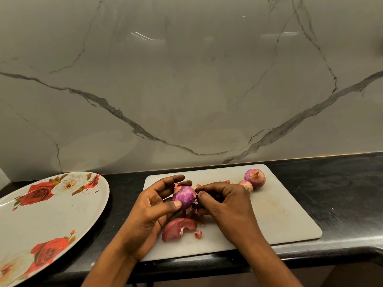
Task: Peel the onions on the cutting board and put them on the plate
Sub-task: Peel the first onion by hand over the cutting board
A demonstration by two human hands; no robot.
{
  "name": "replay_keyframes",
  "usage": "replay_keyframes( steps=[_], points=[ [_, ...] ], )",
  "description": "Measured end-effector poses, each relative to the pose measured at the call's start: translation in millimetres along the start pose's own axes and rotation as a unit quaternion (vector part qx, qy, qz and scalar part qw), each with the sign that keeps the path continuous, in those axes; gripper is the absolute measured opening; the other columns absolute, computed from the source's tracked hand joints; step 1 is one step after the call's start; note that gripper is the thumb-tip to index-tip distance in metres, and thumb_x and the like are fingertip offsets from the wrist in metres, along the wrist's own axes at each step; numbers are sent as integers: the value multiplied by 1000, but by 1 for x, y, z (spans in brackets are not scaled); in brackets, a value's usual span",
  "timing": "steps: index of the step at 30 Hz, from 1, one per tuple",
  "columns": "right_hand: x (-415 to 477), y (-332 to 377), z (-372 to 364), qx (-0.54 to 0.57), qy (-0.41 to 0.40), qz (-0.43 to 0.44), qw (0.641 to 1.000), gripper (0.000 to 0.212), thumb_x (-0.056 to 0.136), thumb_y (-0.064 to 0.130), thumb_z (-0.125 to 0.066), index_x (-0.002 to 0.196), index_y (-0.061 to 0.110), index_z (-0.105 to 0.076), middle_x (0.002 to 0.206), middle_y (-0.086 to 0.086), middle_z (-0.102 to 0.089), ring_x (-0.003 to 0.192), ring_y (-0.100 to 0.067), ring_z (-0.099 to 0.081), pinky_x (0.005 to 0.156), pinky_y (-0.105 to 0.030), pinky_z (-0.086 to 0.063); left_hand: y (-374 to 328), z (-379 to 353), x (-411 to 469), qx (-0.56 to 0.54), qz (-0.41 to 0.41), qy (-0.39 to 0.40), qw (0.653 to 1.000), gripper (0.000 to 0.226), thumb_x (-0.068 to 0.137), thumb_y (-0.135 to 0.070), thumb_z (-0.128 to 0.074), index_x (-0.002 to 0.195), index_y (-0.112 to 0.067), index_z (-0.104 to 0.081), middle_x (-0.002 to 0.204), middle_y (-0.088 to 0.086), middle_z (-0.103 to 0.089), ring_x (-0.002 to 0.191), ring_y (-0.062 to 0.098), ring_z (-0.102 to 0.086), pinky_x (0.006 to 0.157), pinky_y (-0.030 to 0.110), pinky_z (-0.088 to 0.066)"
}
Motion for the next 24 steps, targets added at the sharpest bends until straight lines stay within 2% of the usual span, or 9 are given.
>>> replay_keyframes(
  steps=[4, 6, 9, 12, 16, 19, 21, 24],
  points=[
    [-1, 3, 1, 28, -7, -6, 1000, 22, 96, 16, -73, 96, 37, -79, 91, 9, -81, 85, -13, -79, 76, -37, -67, 1, -1, 1, 10, 3, -20, 1000, 63, 79, -2, -74, 139, -13, -63, 137, 16, -69, 127, 38, -66, 105, 50, -57],
    [-1, 3, 1, 37, -9, -11, 999, 11, 92, 26, -78, 101, 33, -81, 93, 8, -81, 86, -13, -79, 75, -38, -67, 0, -2, 0, 17, 2, -34, 999, 60, 78, -3, -75, 136, -16, -66, 135, 14, -70, 127, 37, -67, 105, 49, -57],
    [-2, 4, 0, 4, 5, 8, 1000, 23, 85, 38, -83, 108, 33, -82, 97, 13, -81, 92, -8, -78, 78, -35, -66, -1, -5, -1, 25, 3, -42, 999, 59, 79, -6, -77, 136, -17, -66, 134, 13, -70, 125, 34, -68, 102, 45, -59],
    [-3, 4, 2, -5, 20, 28, 999, 17, 88, 30, -82, 100, 42, -80, 95, 21, -80, 95, -3, -76, 83, -31, -65, -1, -7, -1, 47, 9, -43, 998, 56, 82, -8, -85, 135, -18, -67, 134, 12, -70, 124, 33, -69, 97, 42, -61],
    [-2, 4, 2, 2, 20, 31, 999, 17, 91, 24, -80, 100, 38, -82, 94, 17, -81, 93, -8, -78, 83, -36, -65, 0, -9, -1, 72, -1, -53, 996, 57, 73, -13, -89, 127, -24, -72, 133, 13, -70, 119, 35, -71, 91, 40, -63],
    [-2, 5, 1, -5, 15, 32, 999, 20, 94, 23, -77, 94, 42, -80, 91, 17, -80, 89, -9, -78, 79, -34, -66, 0, -9, -1, 57, 0, -53, 997, 57, 74, -11, -89, 127, -22, -72, 133, 15, -70, 118, 37, -72, 88, 39, -63],
    [-1, 3, 1, -2, 3, 17, 1000, 15, 95, 22, -76, 94, 36, -81, 89, 12, -80, 85, -11, -78, 77, -35, -66, -1, -9, -1, 48, 2, -51, 998, 56, 79, -8, -90, 130, -21, -71, 133, 15, -69, 117, 38, -72, 89, 41, -64],
    [-1, 2, 2, 0, -14, 5, 1000, 11, 92, 18, -79, 94, 28, -83, 87, 11, -80, 82, -10, -78, 74, -32, -66, -2, -11, -1, 36, -1, -65, 997, 52, 83, -6, -79, 132, -18, -69, 127, 14, -72, 113, 37, -74, 86, 39, -65]
  ],
)
Point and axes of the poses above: each hand's wrist, its own x-axis towards the middle knuckle, its own z-axis out of the back of the hand, y = z × x, the point moved 1 cm from there along x, towards the middle knuckle
